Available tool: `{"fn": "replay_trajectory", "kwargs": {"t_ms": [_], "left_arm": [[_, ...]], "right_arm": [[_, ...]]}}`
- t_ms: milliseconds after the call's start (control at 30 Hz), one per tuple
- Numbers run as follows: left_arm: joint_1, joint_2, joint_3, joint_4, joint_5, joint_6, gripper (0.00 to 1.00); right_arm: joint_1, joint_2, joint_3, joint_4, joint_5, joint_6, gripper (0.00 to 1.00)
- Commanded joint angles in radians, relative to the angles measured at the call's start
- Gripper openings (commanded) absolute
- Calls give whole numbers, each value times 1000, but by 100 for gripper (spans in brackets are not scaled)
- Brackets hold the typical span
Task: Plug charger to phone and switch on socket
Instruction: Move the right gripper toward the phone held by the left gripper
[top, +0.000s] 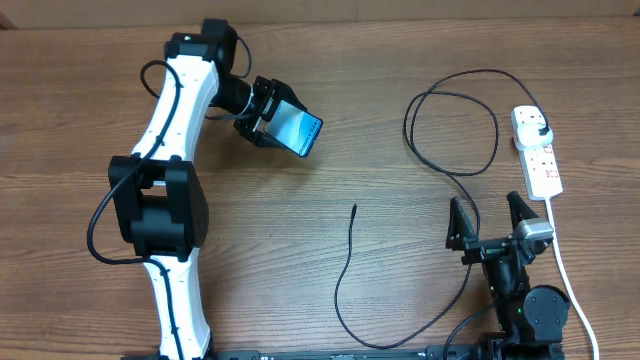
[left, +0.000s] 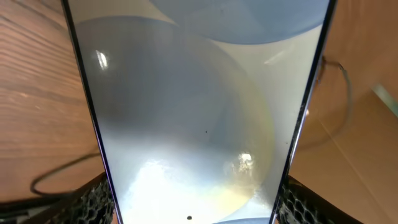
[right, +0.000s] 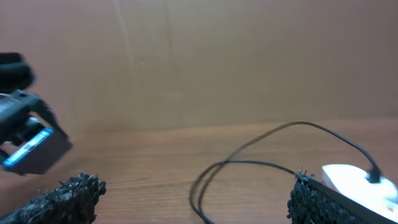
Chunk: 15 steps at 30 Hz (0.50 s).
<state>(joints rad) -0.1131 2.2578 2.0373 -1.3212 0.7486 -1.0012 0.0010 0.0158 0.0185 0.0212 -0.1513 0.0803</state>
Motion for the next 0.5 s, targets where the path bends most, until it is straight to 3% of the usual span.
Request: {"fn": "replay_trajectory", "kwargs": {"t_ms": [0, 233, 467], "left_arm": [[-13, -12, 30, 21, -87, -47, 4], [-13, -12, 30, 54, -127, -50, 4], [-13, -12, 30, 78, -132, -54, 4]], "right_arm": [[4, -2, 17, -9, -64, 66, 100], [3, 43, 158, -141, -63, 174, 100], [4, 297, 452, -335, -108, 216, 100]]}}
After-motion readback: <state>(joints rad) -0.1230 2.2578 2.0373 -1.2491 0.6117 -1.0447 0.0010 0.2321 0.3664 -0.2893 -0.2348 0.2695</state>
